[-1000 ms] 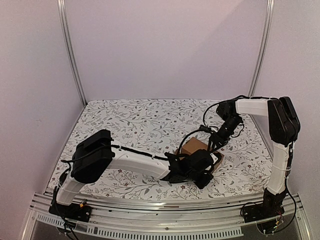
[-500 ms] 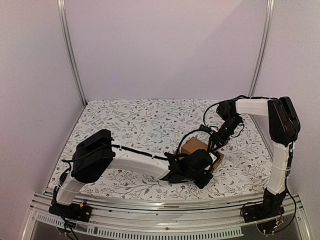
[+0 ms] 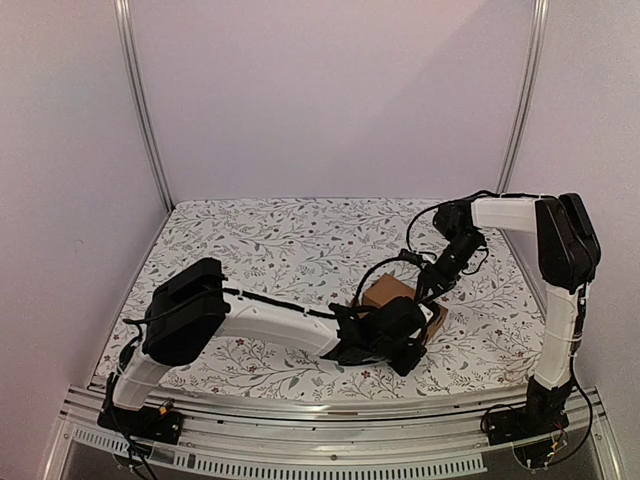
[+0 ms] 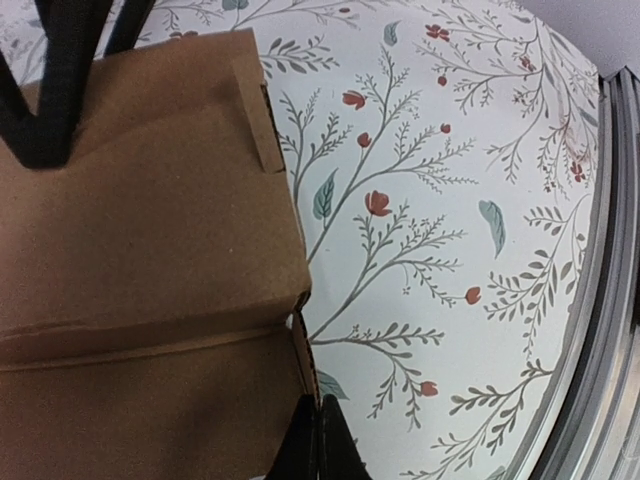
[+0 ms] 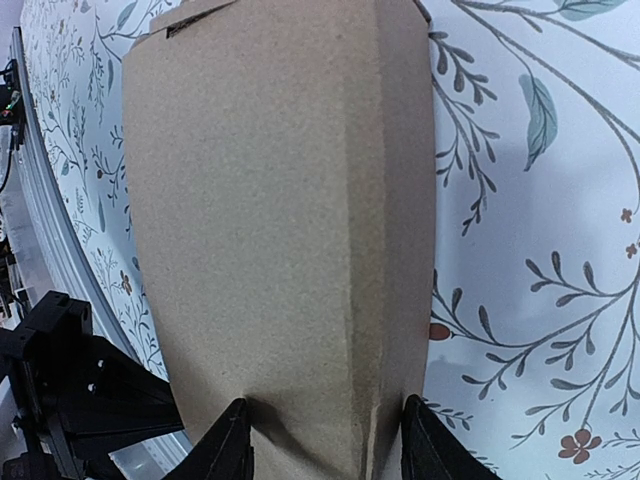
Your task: Fold the paper box
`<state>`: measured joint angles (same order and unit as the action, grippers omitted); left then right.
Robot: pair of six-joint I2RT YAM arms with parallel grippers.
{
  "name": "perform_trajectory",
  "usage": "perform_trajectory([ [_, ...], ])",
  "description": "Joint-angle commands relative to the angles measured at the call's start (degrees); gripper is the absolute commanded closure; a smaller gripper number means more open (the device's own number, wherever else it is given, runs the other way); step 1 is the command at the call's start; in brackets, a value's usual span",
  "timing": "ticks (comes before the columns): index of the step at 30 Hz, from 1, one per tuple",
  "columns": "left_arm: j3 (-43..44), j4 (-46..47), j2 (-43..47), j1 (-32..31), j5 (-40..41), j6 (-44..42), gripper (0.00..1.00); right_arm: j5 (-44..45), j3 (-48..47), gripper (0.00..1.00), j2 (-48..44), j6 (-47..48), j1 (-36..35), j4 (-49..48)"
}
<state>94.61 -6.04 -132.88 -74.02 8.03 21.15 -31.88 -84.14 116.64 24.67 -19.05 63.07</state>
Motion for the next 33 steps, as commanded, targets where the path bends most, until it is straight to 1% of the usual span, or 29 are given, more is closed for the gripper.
perform_trajectory([
  [1,2.76,-1.84,-1.09,2.46,1.50,0.36,1.00,-1.14,0.47,0.52,1.00,0.03,-0.06,1.17],
  [14,9.48,-7.45,-3.68,2.70,0.87,0.84,1.00,-1.24,0.68,0.52,1.04,-0.13,-0.17,1.05],
  [24,13.54,-12.57,-3.91,3.47,2.33,2.67,1.00,-0.30,0.64,0.52,0.96,-0.31,-0.54,1.00],
  [33,16.29,-13.96,-5.75,4.32,1.82,3.82,1.00,-0.76,0.81,0.52,1.00,-0.84,-0.61,0.99],
])
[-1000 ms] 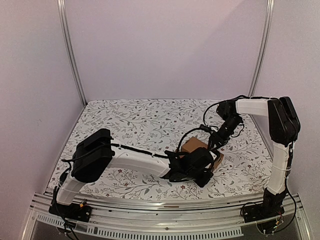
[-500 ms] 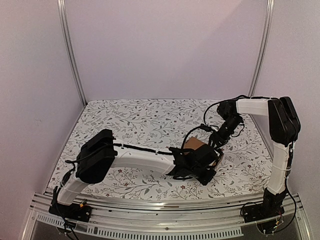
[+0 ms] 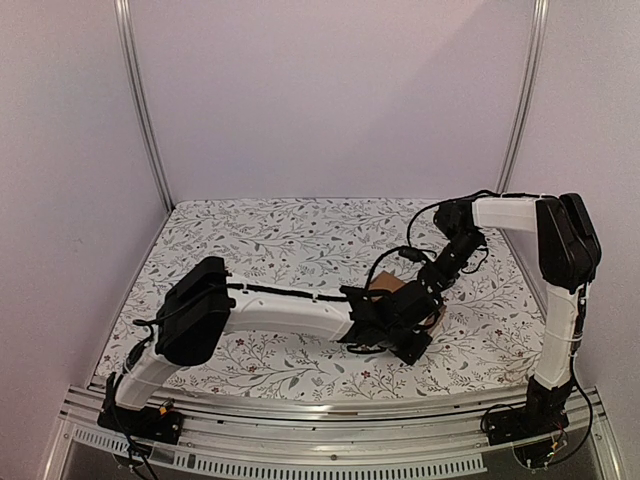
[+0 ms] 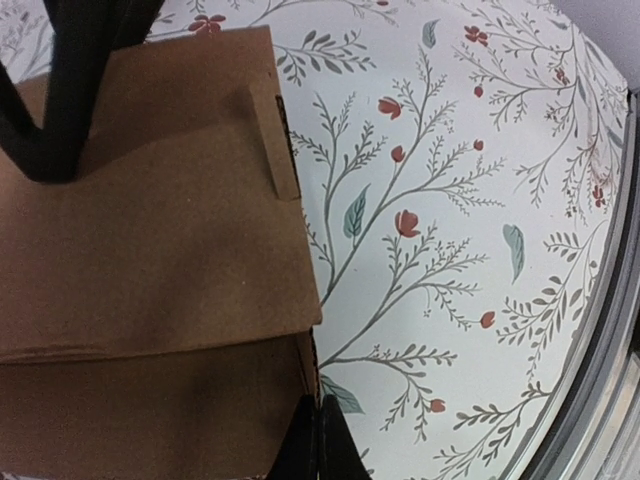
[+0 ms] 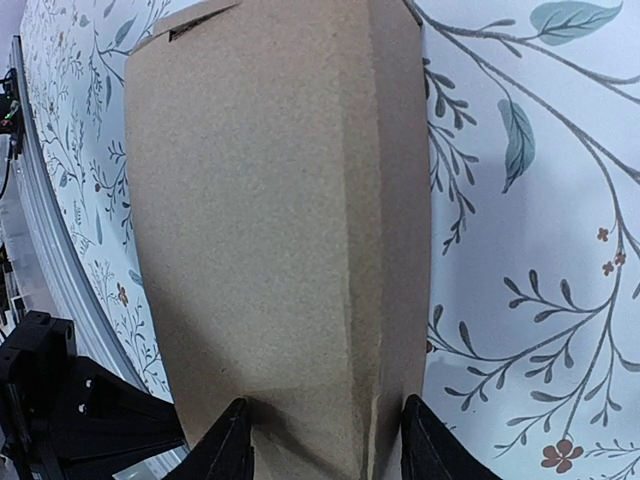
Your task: Fold the paper box
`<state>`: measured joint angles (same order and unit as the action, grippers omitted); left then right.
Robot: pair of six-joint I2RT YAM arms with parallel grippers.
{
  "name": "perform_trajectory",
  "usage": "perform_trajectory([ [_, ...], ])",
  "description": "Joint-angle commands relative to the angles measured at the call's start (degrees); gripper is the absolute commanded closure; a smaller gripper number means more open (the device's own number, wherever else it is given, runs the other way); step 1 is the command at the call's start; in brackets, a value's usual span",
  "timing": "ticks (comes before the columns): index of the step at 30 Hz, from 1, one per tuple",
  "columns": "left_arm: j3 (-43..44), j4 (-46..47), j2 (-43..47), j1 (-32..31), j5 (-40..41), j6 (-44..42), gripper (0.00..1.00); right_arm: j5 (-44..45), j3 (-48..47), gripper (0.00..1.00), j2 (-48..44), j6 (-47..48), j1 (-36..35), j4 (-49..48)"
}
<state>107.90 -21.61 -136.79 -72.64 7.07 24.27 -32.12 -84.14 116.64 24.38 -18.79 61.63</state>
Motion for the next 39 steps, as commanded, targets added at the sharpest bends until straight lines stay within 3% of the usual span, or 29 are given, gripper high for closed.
perform_trajectory([
  [1,3.38,1.45,-2.03,2.94,2.92,0.63,1.00,-0.56,0.83,0.52,0.97,-0.63,-0.96,2.44],
  [13,7.16,0.61,-3.21,3.12,4.64,-0.08,1.00,0.95,0.73,0.52,2.26,-1.30,-1.61,2.33],
  [30,0.68,3.02,1.19,2.60,2.72,-0.80,1.00,1.88,0.47,0.52,2.10,-1.69,0.72,1.96],
  [39,-0.53,3.15,2.22,2.59,3.49,-1.17,0.90,2.23,0.47,0.52,2.38,-1.71,0.77,1.87],
])
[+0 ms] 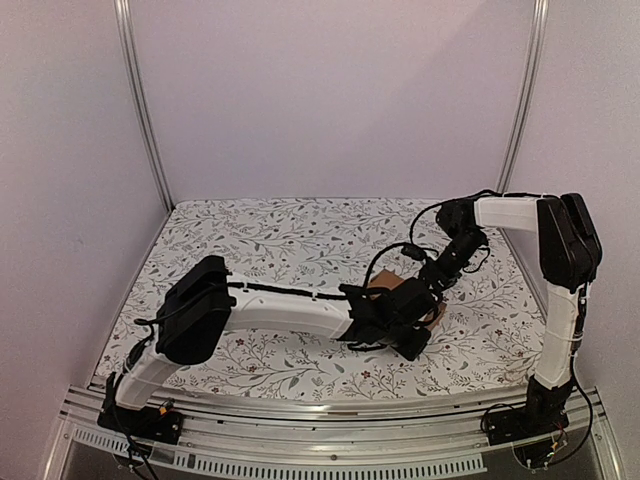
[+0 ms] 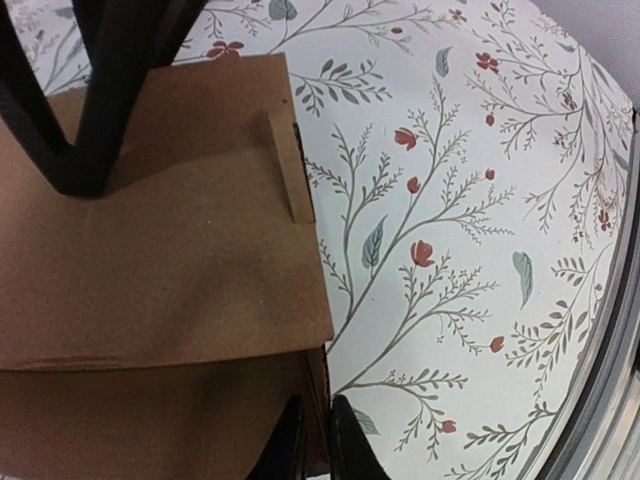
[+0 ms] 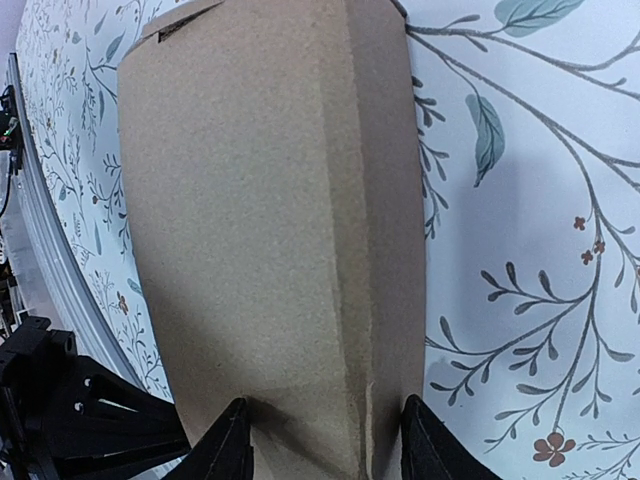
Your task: Fold the paper box
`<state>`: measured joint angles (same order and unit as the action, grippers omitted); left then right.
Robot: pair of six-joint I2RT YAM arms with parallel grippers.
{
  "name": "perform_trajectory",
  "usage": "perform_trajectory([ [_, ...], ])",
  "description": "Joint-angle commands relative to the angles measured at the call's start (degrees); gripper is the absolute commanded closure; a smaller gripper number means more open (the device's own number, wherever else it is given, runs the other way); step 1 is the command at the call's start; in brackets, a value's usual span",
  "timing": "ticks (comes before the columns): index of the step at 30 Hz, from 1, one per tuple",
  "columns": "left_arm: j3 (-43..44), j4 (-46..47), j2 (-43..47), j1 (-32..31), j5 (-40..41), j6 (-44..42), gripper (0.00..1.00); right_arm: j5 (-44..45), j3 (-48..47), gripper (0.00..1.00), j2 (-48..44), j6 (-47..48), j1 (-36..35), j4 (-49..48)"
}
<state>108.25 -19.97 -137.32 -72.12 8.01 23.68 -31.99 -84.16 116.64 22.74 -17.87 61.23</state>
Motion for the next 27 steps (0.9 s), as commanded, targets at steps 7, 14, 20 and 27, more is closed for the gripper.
perform_trajectory([
  [7,-2.01,1.59,3.50,1.98,2.15,-0.98,0.87,2.54,0.49,0.52,2.45,-0.11,-0.14,2.18],
  [14,-7.39,4.32,6.39,1.57,2.14,-1.73,0.82,3.27,0.75,0.52,2.11,-0.24,-0.13,1.74],
  [20,-15.40,9.82,12.02,1.28,3.26,-1.97,0.69,3.25,0.75,0.52,2.16,-0.33,-0.13,1.68],
  [27,-32.18,22.98,23.15,3.41,7.62,0.80,0.57,3.32,0.84,0.52,2.10,-0.33,-0.15,1.63],
])
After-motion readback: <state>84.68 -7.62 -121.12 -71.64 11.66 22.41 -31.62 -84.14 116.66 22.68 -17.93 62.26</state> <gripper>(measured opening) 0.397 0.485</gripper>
